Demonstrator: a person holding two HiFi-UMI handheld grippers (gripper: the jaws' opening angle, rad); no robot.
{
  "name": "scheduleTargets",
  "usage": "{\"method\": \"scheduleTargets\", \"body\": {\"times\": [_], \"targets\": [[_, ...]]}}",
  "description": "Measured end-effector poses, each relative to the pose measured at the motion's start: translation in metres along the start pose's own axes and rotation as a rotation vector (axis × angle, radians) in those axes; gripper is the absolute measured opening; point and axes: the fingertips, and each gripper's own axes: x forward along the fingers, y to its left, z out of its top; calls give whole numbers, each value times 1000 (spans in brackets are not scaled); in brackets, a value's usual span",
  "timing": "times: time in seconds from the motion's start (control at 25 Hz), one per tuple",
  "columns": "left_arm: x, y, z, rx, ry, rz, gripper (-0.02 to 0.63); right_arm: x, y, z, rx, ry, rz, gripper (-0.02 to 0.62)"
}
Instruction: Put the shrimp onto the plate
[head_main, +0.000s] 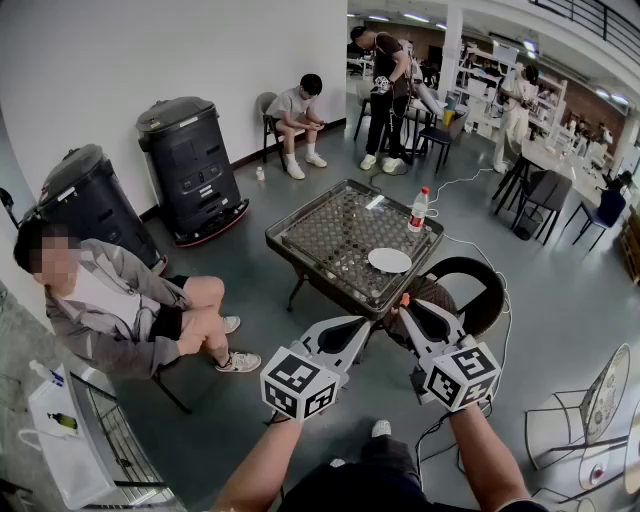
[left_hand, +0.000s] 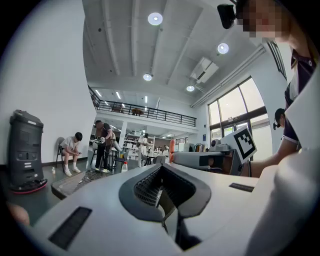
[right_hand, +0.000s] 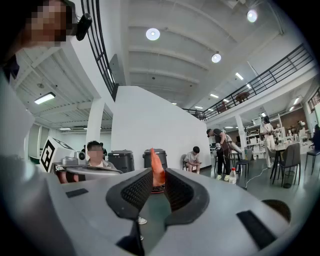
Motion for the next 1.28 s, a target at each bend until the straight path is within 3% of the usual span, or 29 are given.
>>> {"method": "scheduleTargets", "body": {"times": [0.28, 0.68, 1.28], "targets": [[-1, 5, -2, -6, 1, -1, 9, 4, 4, -3, 6, 1, 2, 80], [29, 14, -10, -2, 28, -22, 9, 13, -25, -11, 35, -1, -7, 80], [114, 64, -25, -12, 84, -12, 9, 69, -116, -23, 93, 15, -15, 80]]}}
